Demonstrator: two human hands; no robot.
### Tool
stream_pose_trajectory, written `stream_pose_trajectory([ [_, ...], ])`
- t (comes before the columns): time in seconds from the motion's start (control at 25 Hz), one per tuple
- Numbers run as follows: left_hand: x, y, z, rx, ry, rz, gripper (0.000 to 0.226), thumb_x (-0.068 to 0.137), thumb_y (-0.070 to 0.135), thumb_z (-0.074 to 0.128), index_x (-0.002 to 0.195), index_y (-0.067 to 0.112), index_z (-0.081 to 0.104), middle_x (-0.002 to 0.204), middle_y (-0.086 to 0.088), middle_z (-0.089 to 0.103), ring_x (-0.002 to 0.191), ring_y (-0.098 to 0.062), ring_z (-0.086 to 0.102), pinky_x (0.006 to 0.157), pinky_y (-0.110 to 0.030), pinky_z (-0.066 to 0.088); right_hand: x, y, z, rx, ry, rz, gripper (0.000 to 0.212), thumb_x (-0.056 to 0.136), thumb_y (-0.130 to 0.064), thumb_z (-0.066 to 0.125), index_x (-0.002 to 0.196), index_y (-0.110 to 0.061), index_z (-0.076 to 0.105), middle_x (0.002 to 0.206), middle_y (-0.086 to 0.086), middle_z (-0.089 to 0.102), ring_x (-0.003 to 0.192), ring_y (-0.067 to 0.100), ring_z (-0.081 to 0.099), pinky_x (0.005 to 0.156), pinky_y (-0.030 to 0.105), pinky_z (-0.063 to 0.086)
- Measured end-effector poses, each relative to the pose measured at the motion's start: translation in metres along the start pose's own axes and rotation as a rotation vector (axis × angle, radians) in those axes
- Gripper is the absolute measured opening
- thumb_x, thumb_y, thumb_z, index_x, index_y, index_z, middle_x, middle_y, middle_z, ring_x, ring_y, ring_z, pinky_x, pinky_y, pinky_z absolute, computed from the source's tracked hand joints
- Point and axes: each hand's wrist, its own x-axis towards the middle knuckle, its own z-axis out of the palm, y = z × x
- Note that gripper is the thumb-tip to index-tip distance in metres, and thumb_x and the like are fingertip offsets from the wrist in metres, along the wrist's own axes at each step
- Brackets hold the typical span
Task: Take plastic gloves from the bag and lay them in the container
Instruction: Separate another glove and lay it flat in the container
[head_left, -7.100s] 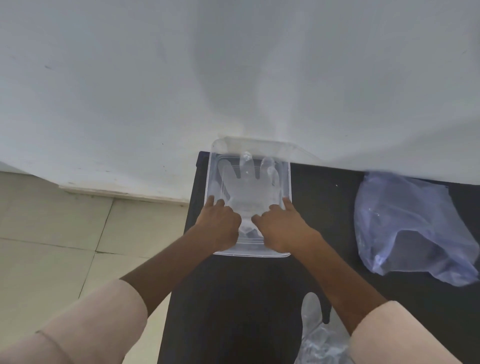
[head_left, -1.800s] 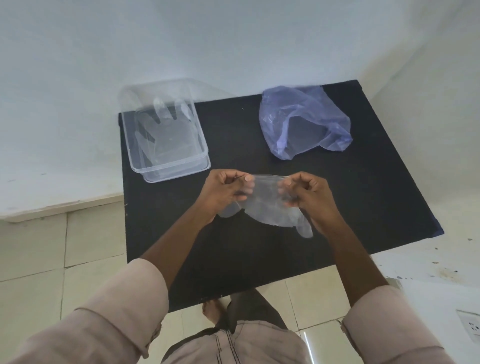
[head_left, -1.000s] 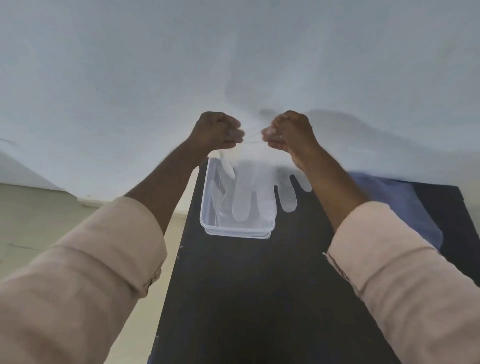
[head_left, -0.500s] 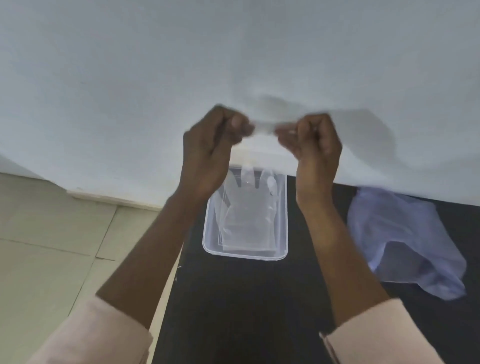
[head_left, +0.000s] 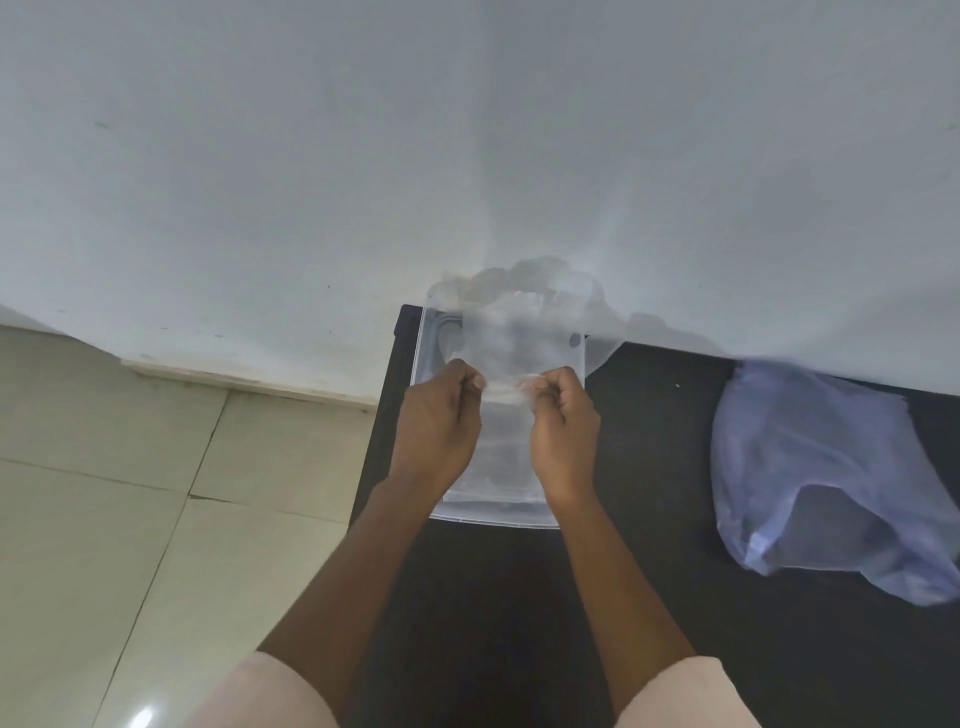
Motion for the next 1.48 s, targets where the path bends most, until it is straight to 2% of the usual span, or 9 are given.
stream_pose_trajectory([
  [0.24, -0.013, -0.005, 0.017, 0.174, -0.066, 0.029, 0.017, 0.099, 0.018, 0.045, 0.095, 0.01, 0.06, 0.082, -0.01, 0.069, 0.069, -0.026, 0.066, 0.068, -0.041, 0.056, 0.001, 0.005, 0.004, -0.115, -0.043, 0.031, 0.017, 0.098, -0.009, 0.045, 0.092, -0.001, 0.059, 0.092, 0.011, 0.069, 0.074, 0.013, 0.058, 0.06, 0.002, 0.04],
  [0.36, -0.018, -0.003, 0.017, 0.237, -0.066, 0.024, 0.018, 0.1, 0.018, 0.044, 0.096, 0.011, 0.06, 0.087, -0.008, 0.068, 0.07, -0.022, 0.064, 0.065, -0.029, 0.052, -0.001, 0.007, 0.006, -0.128, -0.048, 0.028, 0.016, 0.098, -0.009, 0.046, 0.09, -0.003, 0.058, 0.092, 0.011, 0.069, 0.073, 0.012, 0.057, 0.061, 0.001, 0.04],
  [0.6, -0.021, -0.001, 0.011, 0.262, -0.026, 0.14, 0.013, 0.099, 0.015, 0.047, 0.097, 0.009, 0.059, 0.094, -0.007, 0.066, 0.075, -0.022, 0.064, 0.067, -0.034, 0.057, -0.006, 0.006, 0.008, -0.111, -0.021, -0.093, 0.016, 0.097, -0.01, 0.048, 0.091, -0.002, 0.06, 0.089, 0.008, 0.07, 0.073, 0.017, 0.061, 0.06, 0.004, 0.04],
  [0.76, -0.023, -0.011, 0.017, 0.383, -0.252, -0.017, 0.017, 0.099, 0.016, 0.043, 0.096, 0.009, 0.058, 0.096, -0.009, 0.066, 0.074, -0.022, 0.059, 0.069, -0.033, 0.053, -0.007, 0.012, 0.007, -0.292, -0.139, -0.031, 0.016, 0.097, -0.008, 0.045, 0.091, -0.005, 0.06, 0.087, 0.005, 0.068, 0.071, 0.011, 0.058, 0.059, 0.003, 0.039],
  [0.84, -0.023, -0.015, 0.021, 0.414, -0.333, -0.049, 0.016, 0.097, 0.015, 0.045, 0.098, 0.008, 0.059, 0.1, -0.01, 0.066, 0.076, -0.021, 0.058, 0.071, -0.032, 0.051, -0.007, 0.013, 0.006, -0.386, -0.193, 0.015, 0.017, 0.096, -0.008, 0.043, 0.09, -0.007, 0.059, 0.084, 0.002, 0.065, 0.066, 0.006, 0.053, 0.055, 0.009, 0.039],
  [1.04, -0.024, -0.023, 0.021, 0.391, -0.521, -0.093, 0.026, 0.091, 0.027, 0.055, 0.111, 0.011, 0.061, 0.114, -0.01, 0.067, 0.102, -0.028, 0.064, 0.088, -0.044, 0.054, -0.01, 0.008, 0.005, -0.562, -0.282, 0.054, 0.013, 0.095, -0.016, 0.046, 0.096, -0.01, 0.058, 0.09, 0.004, 0.066, 0.072, 0.016, 0.054, 0.053, 0.019, 0.032],
  [1.2, -0.02, -0.018, 0.012, 0.384, -0.704, -0.086, 0.037, 0.091, 0.031, 0.055, 0.124, 0.013, 0.058, 0.121, -0.009, 0.062, 0.11, -0.029, 0.06, 0.094, -0.046, 0.05, -0.015, -0.003, 0.003, -0.833, -0.442, 0.018, 0.022, 0.093, -0.02, 0.048, 0.112, -0.008, 0.049, 0.1, 0.009, 0.064, 0.077, 0.022, 0.049, 0.064, 0.031, 0.035],
  [1.32, -0.016, -0.007, 0.002, 0.542, -0.812, 0.007, 0.042, 0.092, 0.039, 0.05, 0.128, 0.018, 0.056, 0.119, -0.007, 0.059, 0.114, -0.029, 0.056, 0.095, -0.046, 0.047, -0.018, -0.014, -0.003, -0.995, -0.541, -0.034, 0.025, 0.091, -0.015, 0.048, 0.115, -0.006, 0.05, 0.107, 0.012, 0.064, 0.092, 0.029, 0.057, 0.072, 0.036, 0.042],
  [1.48, -0.016, 0.005, -0.012, 0.84, -0.901, 0.148, 0.047, 0.093, 0.047, 0.048, 0.133, 0.024, 0.057, 0.143, -0.009, 0.048, 0.137, -0.03, 0.037, 0.111, -0.05, 0.028, -0.021, -0.025, -0.011, -1.295, -0.689, -0.13, 0.027, 0.091, -0.023, 0.055, 0.115, -0.01, 0.059, 0.122, 0.013, 0.06, 0.122, 0.033, 0.047, 0.103, 0.045, 0.037],
])
